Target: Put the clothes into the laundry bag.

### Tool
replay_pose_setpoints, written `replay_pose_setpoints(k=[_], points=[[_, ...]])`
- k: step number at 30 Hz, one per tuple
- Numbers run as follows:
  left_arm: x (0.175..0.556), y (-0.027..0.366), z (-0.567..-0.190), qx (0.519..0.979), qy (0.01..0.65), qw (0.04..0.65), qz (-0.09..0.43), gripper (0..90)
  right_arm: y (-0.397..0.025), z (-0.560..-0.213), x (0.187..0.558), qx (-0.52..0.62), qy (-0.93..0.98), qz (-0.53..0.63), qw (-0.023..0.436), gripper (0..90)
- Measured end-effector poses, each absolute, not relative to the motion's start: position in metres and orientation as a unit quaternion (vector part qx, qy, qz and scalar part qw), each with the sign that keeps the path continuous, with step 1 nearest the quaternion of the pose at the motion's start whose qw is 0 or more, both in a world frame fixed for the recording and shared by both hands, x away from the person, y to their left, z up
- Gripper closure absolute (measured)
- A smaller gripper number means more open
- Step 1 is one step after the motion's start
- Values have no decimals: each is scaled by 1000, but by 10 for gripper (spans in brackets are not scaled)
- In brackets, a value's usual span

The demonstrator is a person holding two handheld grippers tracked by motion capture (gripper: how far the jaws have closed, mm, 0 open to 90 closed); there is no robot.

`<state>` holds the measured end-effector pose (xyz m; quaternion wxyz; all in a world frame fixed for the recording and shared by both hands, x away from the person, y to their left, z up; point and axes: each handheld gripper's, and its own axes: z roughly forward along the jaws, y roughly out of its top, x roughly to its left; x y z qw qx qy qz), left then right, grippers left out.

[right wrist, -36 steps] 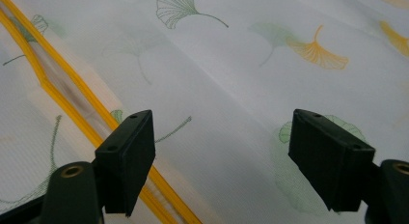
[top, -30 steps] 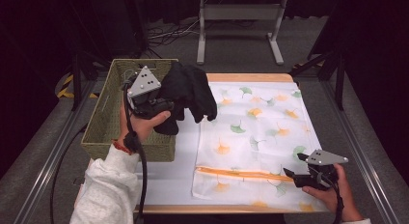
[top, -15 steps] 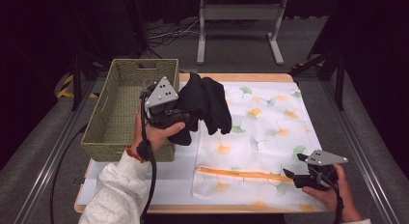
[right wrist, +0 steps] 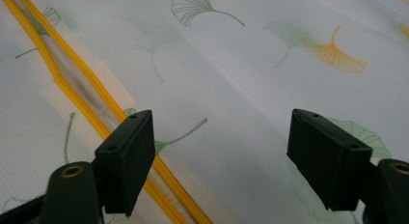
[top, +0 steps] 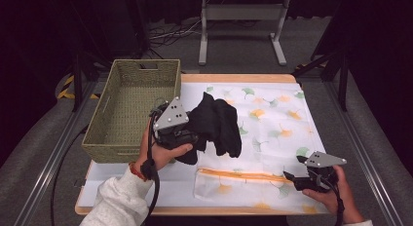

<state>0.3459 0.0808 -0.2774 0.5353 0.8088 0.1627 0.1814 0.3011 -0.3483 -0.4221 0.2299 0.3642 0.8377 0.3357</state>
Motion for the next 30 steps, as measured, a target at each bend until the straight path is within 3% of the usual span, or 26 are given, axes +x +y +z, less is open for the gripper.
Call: replay_pose_setpoints(k=[7, 30], points=[[333, 92, -287, 823, 163, 514, 176, 621, -346, -421, 301, 360, 840, 334, 231, 256], [300, 143, -372, 863, 185, 445, 151, 618, -336, -419, 303, 348, 843, 339, 232, 272]])
